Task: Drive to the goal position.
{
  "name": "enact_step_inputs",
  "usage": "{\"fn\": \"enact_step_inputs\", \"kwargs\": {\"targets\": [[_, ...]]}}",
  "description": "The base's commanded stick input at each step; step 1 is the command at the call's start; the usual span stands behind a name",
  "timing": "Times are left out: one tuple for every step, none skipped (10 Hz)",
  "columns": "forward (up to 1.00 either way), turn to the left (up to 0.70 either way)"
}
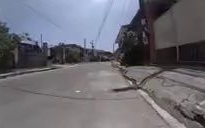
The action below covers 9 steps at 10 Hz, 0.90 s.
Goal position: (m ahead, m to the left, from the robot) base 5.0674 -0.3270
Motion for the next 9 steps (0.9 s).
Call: {"fn": "enact_step_inputs", "kwargs": {"targets": [[1.00,0.05],[1.00,0.05],[1.00,0.05],[1.00,-0.24],[1.00,-0.35],[1.00,-0.29],[1.00,-0.07],[1.00,0.05],[1.00,0.05]]}}
